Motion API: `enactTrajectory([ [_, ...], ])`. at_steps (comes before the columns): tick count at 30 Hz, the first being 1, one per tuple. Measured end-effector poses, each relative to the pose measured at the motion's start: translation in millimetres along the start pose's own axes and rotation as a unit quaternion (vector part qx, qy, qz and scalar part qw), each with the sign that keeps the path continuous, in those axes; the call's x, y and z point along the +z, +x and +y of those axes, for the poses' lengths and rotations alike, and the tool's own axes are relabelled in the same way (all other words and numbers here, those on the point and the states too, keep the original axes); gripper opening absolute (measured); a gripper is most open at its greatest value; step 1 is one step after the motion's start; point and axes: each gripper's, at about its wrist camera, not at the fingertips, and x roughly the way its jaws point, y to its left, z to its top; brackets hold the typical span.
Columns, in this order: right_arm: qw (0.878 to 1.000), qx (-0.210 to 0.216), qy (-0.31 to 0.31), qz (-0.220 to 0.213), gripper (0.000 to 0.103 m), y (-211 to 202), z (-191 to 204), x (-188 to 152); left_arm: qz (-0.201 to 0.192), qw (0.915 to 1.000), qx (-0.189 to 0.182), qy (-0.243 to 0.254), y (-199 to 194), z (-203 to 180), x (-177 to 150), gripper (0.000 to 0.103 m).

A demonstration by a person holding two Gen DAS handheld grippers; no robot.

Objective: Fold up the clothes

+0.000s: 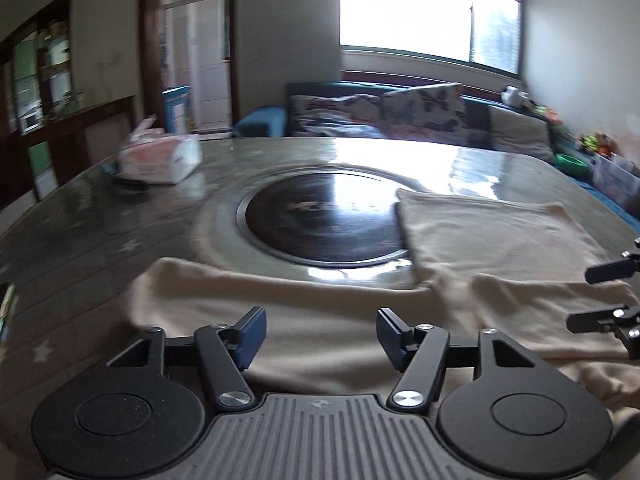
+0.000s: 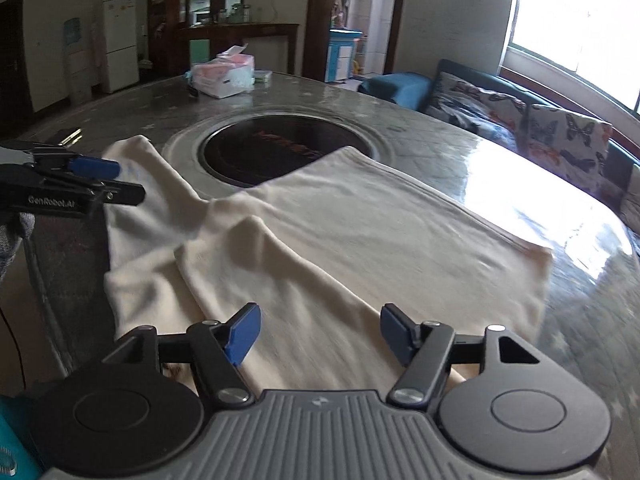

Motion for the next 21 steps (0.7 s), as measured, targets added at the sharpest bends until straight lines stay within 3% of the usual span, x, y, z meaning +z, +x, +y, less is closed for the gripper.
enactTrajectory([
  [7,1.0,0.02,-0.006,0.006,0.07,23.9,11.3,12.6,0.008,0.9939,0.085,-0.069,6.5,49.4,-0.2,0.066],
  [12,1.0,0.024,-0.008,0.01,0.073,32.6,15.4,16.7,0.029,0.9866,0.107,-0.12,18.4,73.7,1.3,0.065],
  [21,1.0,0.013,-0.009,-0.006,0.073,13.2,13.5,16.4,0.034,0.9778,0.114,-0.172,29.7,93.6,9.5,0.032],
])
